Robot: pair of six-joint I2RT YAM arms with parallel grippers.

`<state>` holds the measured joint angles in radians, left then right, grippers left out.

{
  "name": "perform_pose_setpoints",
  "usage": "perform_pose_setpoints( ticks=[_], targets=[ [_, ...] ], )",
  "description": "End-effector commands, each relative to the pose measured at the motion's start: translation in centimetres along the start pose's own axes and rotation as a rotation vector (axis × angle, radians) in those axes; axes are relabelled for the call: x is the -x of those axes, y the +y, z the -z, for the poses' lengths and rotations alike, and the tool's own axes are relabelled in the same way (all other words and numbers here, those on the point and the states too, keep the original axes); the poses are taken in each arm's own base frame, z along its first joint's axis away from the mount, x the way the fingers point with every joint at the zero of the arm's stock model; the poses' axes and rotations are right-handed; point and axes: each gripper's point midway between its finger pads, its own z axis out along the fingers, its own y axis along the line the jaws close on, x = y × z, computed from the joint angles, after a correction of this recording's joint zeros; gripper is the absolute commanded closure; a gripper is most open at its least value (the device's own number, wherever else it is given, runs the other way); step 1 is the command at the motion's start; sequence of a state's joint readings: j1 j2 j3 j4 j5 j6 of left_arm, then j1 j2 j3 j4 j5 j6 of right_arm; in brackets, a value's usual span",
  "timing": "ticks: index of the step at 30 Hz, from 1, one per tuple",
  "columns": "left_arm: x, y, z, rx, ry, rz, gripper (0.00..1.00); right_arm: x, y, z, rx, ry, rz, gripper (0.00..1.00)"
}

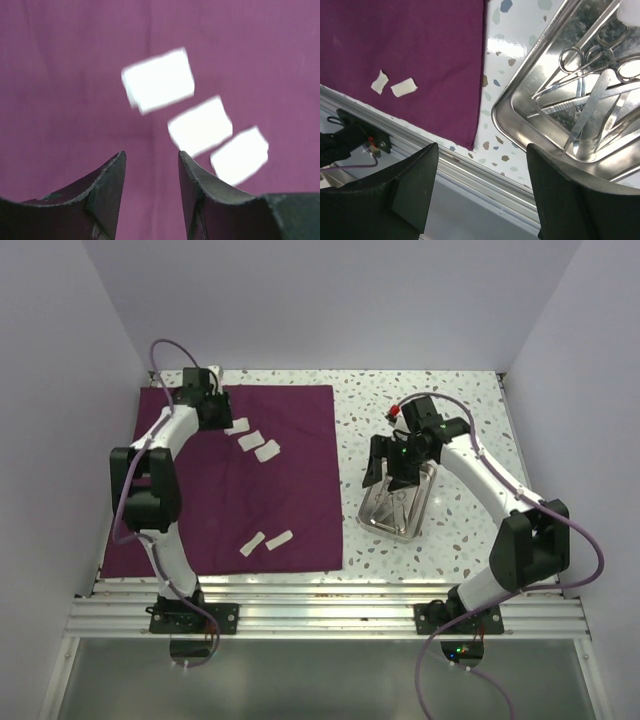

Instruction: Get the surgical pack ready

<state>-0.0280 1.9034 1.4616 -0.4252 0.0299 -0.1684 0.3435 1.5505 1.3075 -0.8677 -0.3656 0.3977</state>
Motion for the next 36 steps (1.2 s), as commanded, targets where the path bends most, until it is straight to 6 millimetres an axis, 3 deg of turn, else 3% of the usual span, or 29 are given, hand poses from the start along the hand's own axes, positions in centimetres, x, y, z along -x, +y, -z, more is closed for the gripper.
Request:
perform_pose_setpoints(
  ticks=[1,3,8,12,16,20,22,23,27,32,36],
  targets=[
    [4.2,-0.4,-1.6,-0.082,-0.097,-0.053,0.50,-2.1,-1.0,0.7,-0.009,0.068,0.022,0.25],
    [5.1,0.0,-3.3,-0.135,-0.104,-0.037,0.50,-2.4,-1.8,0.4,-0.048,0.094,0.028,0.25],
    [7.4,-1.9,-6.2,-0.321,-0.160,-0.152,0.46,-3.1,-1.4,-0.5,-0.006,0.123,-0.001,0.24],
    [7.3,-1.5,-7.9,-0.316,-0.136,-0.211,0.45,-2.5,-1.6,0.1,-0.038,0.143,0.016,0.24],
    [8.3,-0.1,-6.6,-0.196,-0.193,-0.163,0.47,-0.8,-1.5,0.3,-0.061,0.120,0.045,0.24],
    [6.5,0.9,-4.9,-0.057,-0.172,-0.094,0.51,-0.6,-1.3,-0.7,-0.042,0.140,0.037,0.24],
    [5.0,0.4,-4.1,-0.062,-0.144,-0.056,0.53,-0.5,-1.5,-1.1,-0.048,0.152,0.038,0.24],
    [4.3,-1.2,-3.8,-0.087,-0.129,-0.061,0.55,-0.4,-1.6,-1.1,-0.050,0.153,0.041,0.24],
    [1.6,-3.8,-3.1,-0.012,-0.081,-0.163,0.55,-0.4,-1.8,-1.5,-0.055,0.164,0.042,0.23],
    [1.2,-5.1,-2.4,0.108,-0.076,-0.253,0.55,-0.1,-1.8,-1.5,-0.056,0.168,0.054,0.23],
    [0.3,-6.8,-2.2,0.099,-0.049,-0.333,0.60,0.2,-1.8,-1.5,-0.056,0.165,0.059,0.23]
  ],
)
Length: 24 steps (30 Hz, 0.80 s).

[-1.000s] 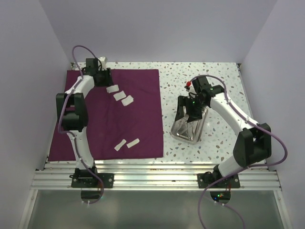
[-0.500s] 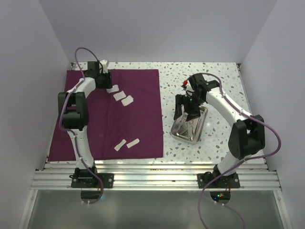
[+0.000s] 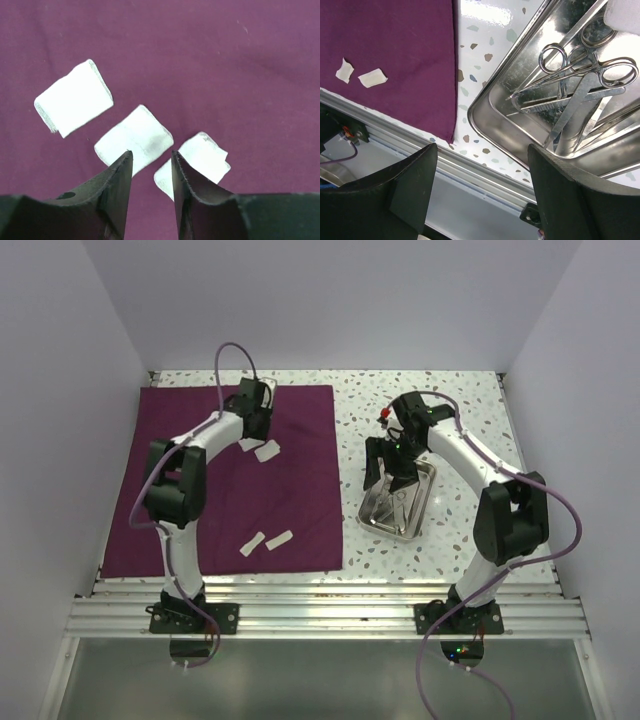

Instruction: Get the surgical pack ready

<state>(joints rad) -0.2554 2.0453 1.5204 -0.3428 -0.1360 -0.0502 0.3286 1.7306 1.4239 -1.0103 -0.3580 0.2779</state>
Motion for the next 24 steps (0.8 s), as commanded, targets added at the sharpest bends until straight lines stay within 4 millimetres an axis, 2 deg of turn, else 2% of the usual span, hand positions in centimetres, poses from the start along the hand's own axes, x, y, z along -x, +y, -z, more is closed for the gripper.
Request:
perform_pose_setpoints(
  ticks=[1,4,6,7,10,19,24],
  targets=[
    [1.2,1.1,2.1,0.080,-0.022,-0.056,0.62,0.4,0.4,0.8,0.015,-0.008,0.024,0.23],
    [0.3,-1.9,2.3,0.046,-0.022,-0.104,0.63,0.3,0.5,0.9,0.016,-0.012,0.020,0.23],
    [-0.5,-2.2,2.2,0.086,0.010,-0.131,0.63,0.3,0.6,1.0,0.018,-0.019,0.022,0.23],
    [-0.6,-3.1,2.1,0.084,0.016,-0.151,0.63,0.2,0.6,1.0,0.020,-0.017,0.020,0.23],
    [-1.0,-4.4,2.1,0.095,0.018,-0.183,0.64,0.0,0.6,1.1,0.019,-0.020,0.017,0.23],
    [-2.6,-5.6,0.6,0.101,0.076,-0.220,0.64,0.1,0.3,1.7,0.000,-0.034,0.019,0.23],
    [-3.1,-5.6,0.2,0.132,0.096,-0.240,0.63,0.2,0.4,1.7,0.001,-0.034,0.024,0.23]
  ],
)
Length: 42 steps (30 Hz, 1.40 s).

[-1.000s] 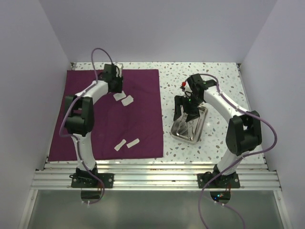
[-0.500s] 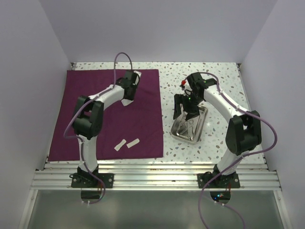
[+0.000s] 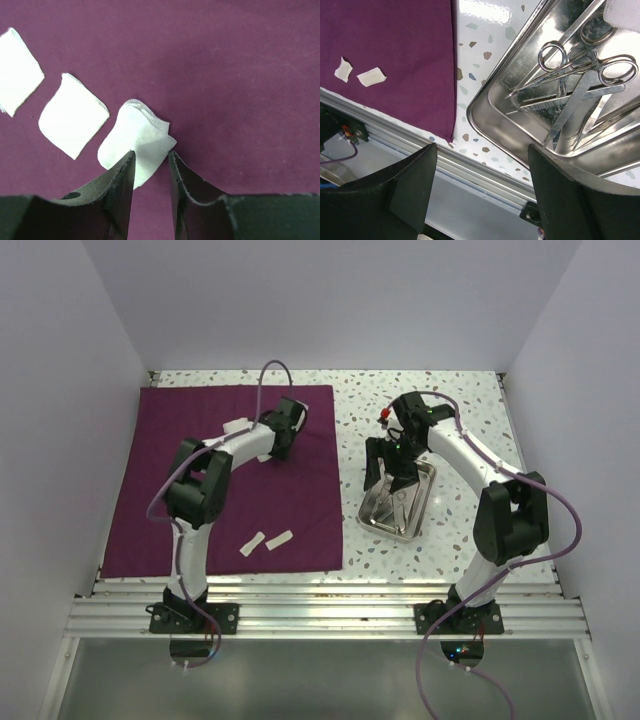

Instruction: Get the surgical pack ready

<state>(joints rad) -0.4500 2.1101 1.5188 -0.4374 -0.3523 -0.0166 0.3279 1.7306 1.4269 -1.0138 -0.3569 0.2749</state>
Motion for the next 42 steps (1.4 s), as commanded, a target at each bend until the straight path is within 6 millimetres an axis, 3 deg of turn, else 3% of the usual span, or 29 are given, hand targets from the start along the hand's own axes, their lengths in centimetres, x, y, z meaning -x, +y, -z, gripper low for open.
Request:
perform_pose_setpoints(
  ticks=[1,11,17,20,24,27,30,35,42],
  targets=[
    [1.2,0.2,0.2,0.032,-0.018,-0.012,0.63,0.2,0.4,1.6,0.002,-0.031,0.023,0.23],
    [0.7,-0.1,-0.5,0.049,0.000,-0.029,0.62,0.2,0.3,1.5,0.003,-0.022,0.029,0.23],
    [0.3,0.9,-1.1,0.090,0.016,-0.067,0.65,0.1,0.2,1.6,0.000,-0.022,0.033,0.23],
    [0.3,0.9,-1.4,0.090,0.021,-0.076,0.70,0.0,0.1,1.6,0.001,-0.021,0.032,0.23],
    [0.7,0.6,-1.2,0.070,0.017,-0.074,0.89,0.0,0.1,1.6,0.000,-0.021,0.036,0.23],
    [2.2,1.0,0.1,0.066,-0.026,-0.055,1.00,0.1,0.0,1.6,0.000,-0.021,0.036,0.23],
    [3.9,2.2,2.0,0.098,-0.066,-0.037,1.00,0.1,0.1,1.4,0.006,-0.020,0.033,0.23],
    [5.6,6.0,4.7,0.263,-0.109,-0.066,1.00,-0.1,0.2,1.2,0.017,-0.011,0.030,0.23],
    [5.3,9.1,5.0,0.449,-0.080,-0.152,1.00,-0.3,0.1,1.1,0.016,0.002,0.033,0.23]
  ],
)
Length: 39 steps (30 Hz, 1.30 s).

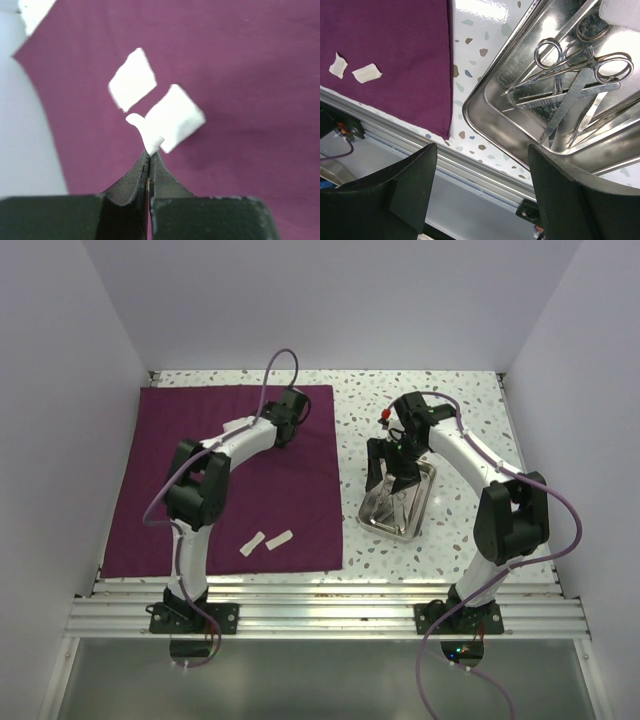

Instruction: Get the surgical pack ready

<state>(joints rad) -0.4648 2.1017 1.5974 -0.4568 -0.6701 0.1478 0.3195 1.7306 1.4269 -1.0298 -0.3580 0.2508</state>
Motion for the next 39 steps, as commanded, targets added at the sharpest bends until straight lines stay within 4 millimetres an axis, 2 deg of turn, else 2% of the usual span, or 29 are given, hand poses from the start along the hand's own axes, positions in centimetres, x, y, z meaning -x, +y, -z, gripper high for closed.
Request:
perform_pose_setpoints(
  ticks=[1,10,14,22,29,39],
  targets=[
    [1.8,4.2,1.0,0.150,-0.041,-0.019,1.00,-0.1,0.5,1.0,0.020,-0.008,0.023,0.23],
    [0.6,3.0,-1.8,0.166,-0.019,-0.121,1.00,-0.1,0.3,0.9,0.010,0.000,0.026,0.23],
    [-0.6,2.2,-2.9,0.160,0.001,-0.149,1.00,-0.2,0.2,0.8,0.003,0.003,0.026,0.23],
    [-1.0,2.4,-4.6,0.179,0.011,-0.161,1.00,-0.2,0.0,0.5,0.001,0.020,0.027,0.23],
    [-1.3,1.5,-5.2,0.159,0.013,-0.166,1.00,-0.3,-0.1,0.4,-0.001,0.025,0.026,0.23],
    [-1.0,-1.8,-5.0,0.053,0.001,-0.163,1.00,-0.3,-0.1,0.3,-0.001,0.027,0.027,0.23]
  ],
)
